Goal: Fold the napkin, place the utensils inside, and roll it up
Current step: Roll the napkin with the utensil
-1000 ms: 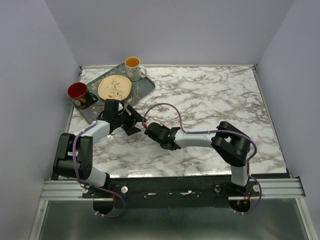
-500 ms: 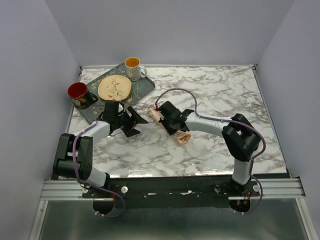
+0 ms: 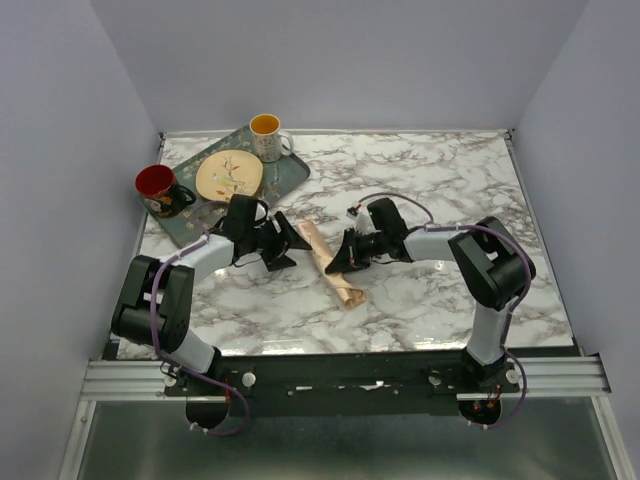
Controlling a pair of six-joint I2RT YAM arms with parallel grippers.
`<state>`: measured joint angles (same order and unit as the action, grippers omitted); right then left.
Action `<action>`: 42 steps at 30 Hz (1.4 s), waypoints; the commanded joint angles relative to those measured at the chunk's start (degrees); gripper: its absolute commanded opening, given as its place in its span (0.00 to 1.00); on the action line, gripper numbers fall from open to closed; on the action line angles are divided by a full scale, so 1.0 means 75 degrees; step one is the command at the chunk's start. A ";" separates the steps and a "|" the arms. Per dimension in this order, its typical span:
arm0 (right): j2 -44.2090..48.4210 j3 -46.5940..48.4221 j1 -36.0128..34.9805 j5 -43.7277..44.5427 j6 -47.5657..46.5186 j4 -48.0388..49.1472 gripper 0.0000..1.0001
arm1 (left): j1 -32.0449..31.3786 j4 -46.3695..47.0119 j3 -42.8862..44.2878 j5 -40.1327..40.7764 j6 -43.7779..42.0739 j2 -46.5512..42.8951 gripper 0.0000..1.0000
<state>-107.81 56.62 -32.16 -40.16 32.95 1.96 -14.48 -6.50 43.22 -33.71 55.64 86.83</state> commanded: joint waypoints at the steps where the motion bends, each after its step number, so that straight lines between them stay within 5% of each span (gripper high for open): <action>1: -0.0484 -0.0892 0.0210 -0.2097 0.2694 0.4024 0.01 | -0.0447 -0.0047 0.0682 0.0217 0.0199 0.0492 0.74; 9: -0.1363 -0.1736 0.0480 -0.2356 0.4383 0.6628 0.01 | -0.1104 -0.1194 0.1584 0.1424 0.0199 0.0880 0.72; 16: -0.3038 -0.1878 0.0714 -0.2707 0.6773 1.0947 0.01 | -0.1514 -0.2728 0.2193 0.2350 0.0375 0.0868 0.72; 18: -0.3402 -0.1807 0.0702 -0.2766 0.6799 1.1258 0.02 | -0.1573 -0.2789 0.2334 0.2363 0.0410 0.0950 0.72; 24: -0.2784 -0.1948 0.0714 -0.2673 0.4610 0.9036 0.06 | -0.1690 -0.2684 0.2370 0.2456 0.0410 0.1079 0.72; 31: -0.1471 -0.1351 0.0726 -0.1351 0.1386 0.3790 0.25 | -0.1772 -0.2403 0.2264 0.2327 0.0445 0.1266 0.69; 42: -0.0884 -0.0858 0.0726 -0.1055 0.0459 0.2190 0.52 | -0.1772 -0.2192 0.2159 0.2175 0.0352 0.1056 0.69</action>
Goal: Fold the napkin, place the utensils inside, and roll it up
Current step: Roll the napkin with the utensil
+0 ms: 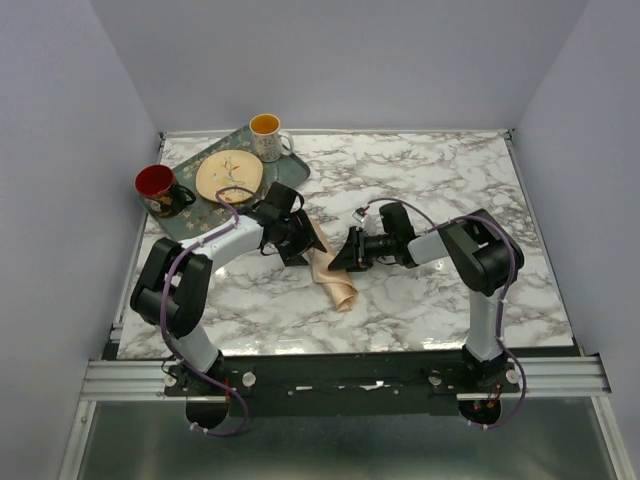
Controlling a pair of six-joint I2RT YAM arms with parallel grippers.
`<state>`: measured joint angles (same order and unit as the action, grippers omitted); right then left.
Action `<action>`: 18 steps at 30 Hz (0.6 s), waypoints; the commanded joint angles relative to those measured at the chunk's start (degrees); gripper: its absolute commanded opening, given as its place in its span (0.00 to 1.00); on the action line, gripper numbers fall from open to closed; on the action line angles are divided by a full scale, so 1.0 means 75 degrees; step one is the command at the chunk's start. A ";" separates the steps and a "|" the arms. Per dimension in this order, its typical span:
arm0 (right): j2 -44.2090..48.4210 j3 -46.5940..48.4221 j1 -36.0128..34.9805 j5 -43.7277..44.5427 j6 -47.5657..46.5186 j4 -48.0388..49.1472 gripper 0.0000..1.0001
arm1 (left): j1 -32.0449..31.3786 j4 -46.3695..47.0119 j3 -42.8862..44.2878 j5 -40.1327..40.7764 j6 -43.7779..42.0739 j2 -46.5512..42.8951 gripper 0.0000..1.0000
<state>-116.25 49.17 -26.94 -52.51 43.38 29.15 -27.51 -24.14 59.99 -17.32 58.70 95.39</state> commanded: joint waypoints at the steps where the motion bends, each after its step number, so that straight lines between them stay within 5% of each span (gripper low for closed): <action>1: 0.0346 0.0124 0.0029 0.0603 -0.0990 -0.1588 0.55 | -0.0036 0.0160 -0.0065 -0.0034 -0.0080 -0.0075 0.69; 4: 0.0745 0.0159 0.0029 0.0592 -0.1142 -0.1974 0.65 | -0.0036 0.0172 -0.0076 -0.0069 -0.0150 -0.0086 0.69; 18: 0.1893 0.0570 0.0076 0.2454 -0.2771 -0.4929 0.71 | -0.0211 -0.0332 0.0099 0.0411 -0.0455 -0.0238 0.73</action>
<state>-105.54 52.71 -26.89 -42.61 28.73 2.61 -27.99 -24.51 59.99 -16.80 56.58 95.37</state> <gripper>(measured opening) 0.704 0.725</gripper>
